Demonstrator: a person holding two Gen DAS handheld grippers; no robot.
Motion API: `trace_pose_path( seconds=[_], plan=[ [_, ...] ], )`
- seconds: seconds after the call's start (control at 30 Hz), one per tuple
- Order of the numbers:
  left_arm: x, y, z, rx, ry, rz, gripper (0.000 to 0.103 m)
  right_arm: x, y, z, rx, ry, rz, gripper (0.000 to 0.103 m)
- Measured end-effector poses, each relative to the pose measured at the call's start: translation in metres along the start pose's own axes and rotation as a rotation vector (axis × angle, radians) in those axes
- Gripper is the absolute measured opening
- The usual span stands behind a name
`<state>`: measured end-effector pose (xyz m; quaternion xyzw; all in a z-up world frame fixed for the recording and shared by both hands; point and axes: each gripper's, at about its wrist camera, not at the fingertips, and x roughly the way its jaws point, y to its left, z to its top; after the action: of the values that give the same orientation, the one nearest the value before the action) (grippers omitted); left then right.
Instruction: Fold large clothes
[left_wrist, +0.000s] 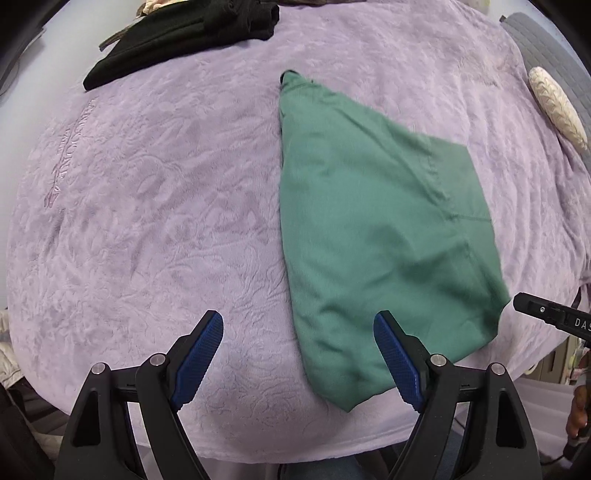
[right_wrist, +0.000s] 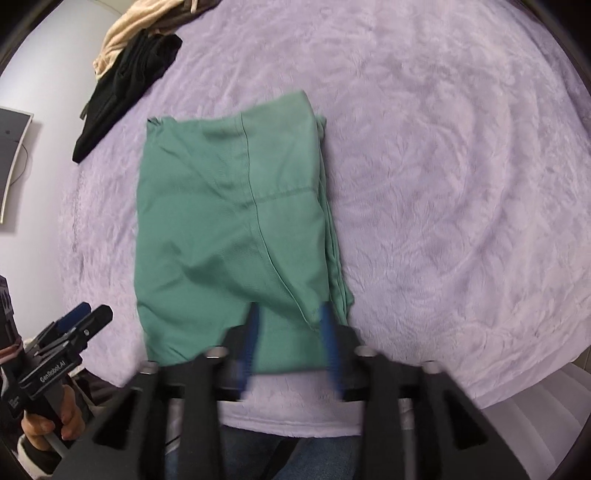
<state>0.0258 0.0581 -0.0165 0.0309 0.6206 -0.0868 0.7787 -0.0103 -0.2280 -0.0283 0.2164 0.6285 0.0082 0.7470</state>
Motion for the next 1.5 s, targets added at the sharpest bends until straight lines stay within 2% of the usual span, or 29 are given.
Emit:
trace_pose_path(
  seconds=[0.07, 0.1, 0.13, 0.27, 0.3, 0.33, 0.37, 0.5, 0.67, 0.77, 1.5],
  plan=[
    [-0.006, -0.001, 0.006, -0.008, -0.006, -0.007, 0.085, -0.008, 0.004, 0.002, -0.01, -0.018, -0.006, 0.06],
    [-0.008, -0.001, 0.006, -0.011, -0.012, -0.008, 0.091, -0.01, 0.004, 0.004, -0.013, -0.024, -0.009, 0.06],
    [-0.011, -0.002, 0.009, -0.012, -0.015, -0.006, 0.103, -0.013, 0.006, 0.006, -0.015, -0.031, -0.015, 0.06],
    [-0.02, -0.007, 0.013, -0.002, -0.029, 0.008, 0.103, -0.024, 0.015, 0.011, -0.036, -0.058, -0.062, 0.061],
    [-0.021, -0.007, 0.015, -0.002, -0.032, 0.014, 0.103, -0.027, 0.019, 0.012, -0.05, -0.069, -0.081, 0.069],
    [-0.022, -0.008, 0.017, -0.002, -0.035, 0.024, 0.103, -0.031, 0.022, 0.012, -0.062, -0.082, -0.098, 0.081],
    [-0.024, -0.009, 0.018, -0.001, -0.039, 0.025, 0.103, -0.033, 0.025, 0.011, -0.071, -0.097, -0.113, 0.084],
    [-0.032, -0.012, 0.022, -0.003, -0.066, 0.036, 0.103, -0.042, 0.036, 0.012, -0.113, -0.135, -0.199, 0.086],
    [-0.035, -0.018, 0.024, -0.001, -0.067, 0.06, 0.103, -0.048, 0.046, 0.012, -0.147, -0.156, -0.251, 0.086],
    [-0.037, -0.021, 0.025, 0.001, -0.072, 0.076, 0.103, -0.05, 0.048, 0.012, -0.146, -0.155, -0.245, 0.086],
    [-0.042, -0.032, 0.027, 0.014, -0.079, 0.068, 0.103, -0.049, 0.05, 0.011, -0.127, -0.144, -0.241, 0.086]
  ],
)
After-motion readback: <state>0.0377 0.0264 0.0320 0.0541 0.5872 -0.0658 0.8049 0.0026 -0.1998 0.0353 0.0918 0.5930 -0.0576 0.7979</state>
